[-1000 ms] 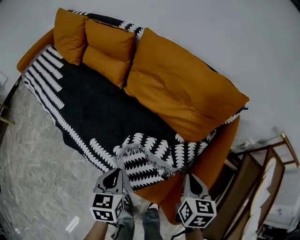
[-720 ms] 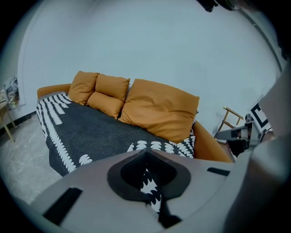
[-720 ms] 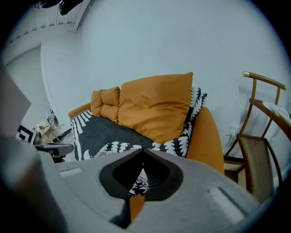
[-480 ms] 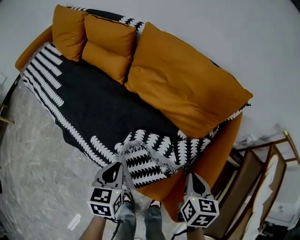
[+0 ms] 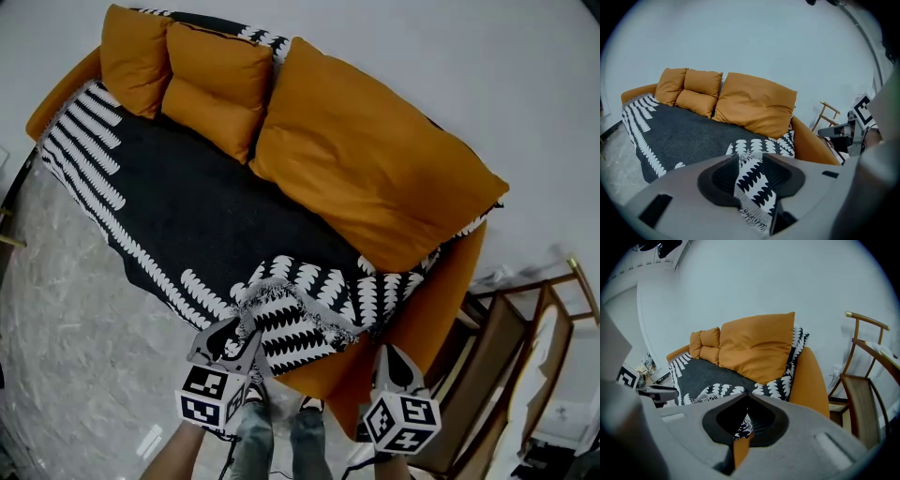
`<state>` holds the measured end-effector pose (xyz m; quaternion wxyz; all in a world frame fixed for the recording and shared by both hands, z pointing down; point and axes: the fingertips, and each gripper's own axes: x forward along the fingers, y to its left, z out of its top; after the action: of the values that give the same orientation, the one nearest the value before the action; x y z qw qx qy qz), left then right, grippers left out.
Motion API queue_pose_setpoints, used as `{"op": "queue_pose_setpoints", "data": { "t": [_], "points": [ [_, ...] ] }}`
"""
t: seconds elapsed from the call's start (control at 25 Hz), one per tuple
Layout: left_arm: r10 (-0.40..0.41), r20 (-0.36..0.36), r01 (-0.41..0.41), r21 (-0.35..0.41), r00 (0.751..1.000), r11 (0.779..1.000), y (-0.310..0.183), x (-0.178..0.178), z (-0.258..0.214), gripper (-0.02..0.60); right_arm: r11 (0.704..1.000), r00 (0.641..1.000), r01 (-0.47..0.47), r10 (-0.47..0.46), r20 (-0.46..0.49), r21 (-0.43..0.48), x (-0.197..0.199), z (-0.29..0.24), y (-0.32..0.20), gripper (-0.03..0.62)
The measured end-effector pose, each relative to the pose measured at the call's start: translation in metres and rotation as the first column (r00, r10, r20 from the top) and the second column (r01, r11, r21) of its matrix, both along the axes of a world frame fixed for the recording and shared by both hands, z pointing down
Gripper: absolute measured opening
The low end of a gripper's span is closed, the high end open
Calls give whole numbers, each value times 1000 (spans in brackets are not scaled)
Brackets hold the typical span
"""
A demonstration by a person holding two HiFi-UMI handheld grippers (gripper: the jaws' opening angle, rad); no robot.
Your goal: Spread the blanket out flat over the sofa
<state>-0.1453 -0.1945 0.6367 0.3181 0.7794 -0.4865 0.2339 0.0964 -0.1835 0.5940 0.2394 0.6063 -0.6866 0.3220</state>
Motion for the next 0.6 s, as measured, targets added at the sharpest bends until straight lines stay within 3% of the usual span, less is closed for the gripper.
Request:
{"op": "queue_pose_setpoints", "data": {
  "t": [0.24, 0.6],
  "points": [
    [165, 45, -164, -31, 985, 986, -2, 9, 5, 158, 1000, 1000, -21, 21, -3, -4, 0, 2, 0, 5],
    [255, 60, -249, -91, 965, 964, -25, 3, 31, 158, 998, 998, -67, 66, -5, -21, 0, 9, 4, 5]
  ]
}}
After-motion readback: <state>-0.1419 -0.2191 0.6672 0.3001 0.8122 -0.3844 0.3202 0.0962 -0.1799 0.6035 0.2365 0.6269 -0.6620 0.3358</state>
